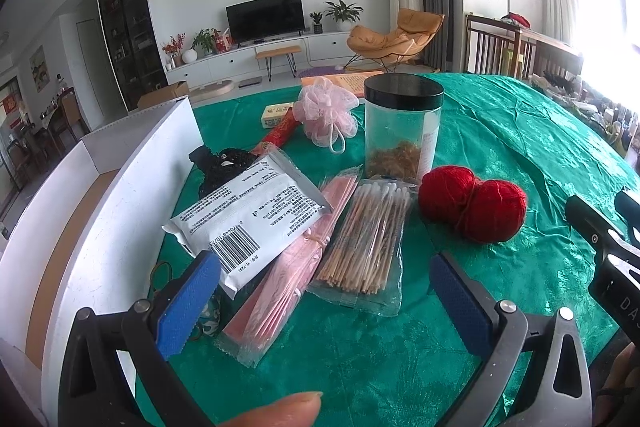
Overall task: Organize soft objects
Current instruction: 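Move the left tool toward the white barcode packet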
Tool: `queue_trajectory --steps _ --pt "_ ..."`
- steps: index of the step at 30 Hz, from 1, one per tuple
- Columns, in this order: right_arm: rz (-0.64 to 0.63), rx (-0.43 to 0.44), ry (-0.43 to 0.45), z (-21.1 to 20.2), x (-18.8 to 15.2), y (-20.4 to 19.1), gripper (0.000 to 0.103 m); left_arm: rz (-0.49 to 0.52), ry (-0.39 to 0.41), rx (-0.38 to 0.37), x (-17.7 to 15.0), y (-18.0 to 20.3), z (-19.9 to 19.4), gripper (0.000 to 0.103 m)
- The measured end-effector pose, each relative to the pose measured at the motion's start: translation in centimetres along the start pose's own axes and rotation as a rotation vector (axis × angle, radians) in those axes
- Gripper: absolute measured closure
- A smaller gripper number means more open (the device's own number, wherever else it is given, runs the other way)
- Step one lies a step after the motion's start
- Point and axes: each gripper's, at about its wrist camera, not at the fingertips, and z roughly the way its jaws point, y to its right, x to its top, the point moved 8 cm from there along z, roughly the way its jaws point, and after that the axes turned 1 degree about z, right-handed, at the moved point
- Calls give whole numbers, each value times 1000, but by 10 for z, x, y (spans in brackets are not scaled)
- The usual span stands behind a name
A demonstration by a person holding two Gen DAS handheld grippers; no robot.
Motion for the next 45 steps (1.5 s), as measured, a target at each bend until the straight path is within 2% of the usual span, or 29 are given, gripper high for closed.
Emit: queue_trajectory --steps 30,45 --pt "-7 -6 -16 3 -1 -2 18 41 -58 61 -11 -9 8 0" --pt "-7 -5 -17 4 -1 -2 18 45 -79 66 -16 -10 11 0"
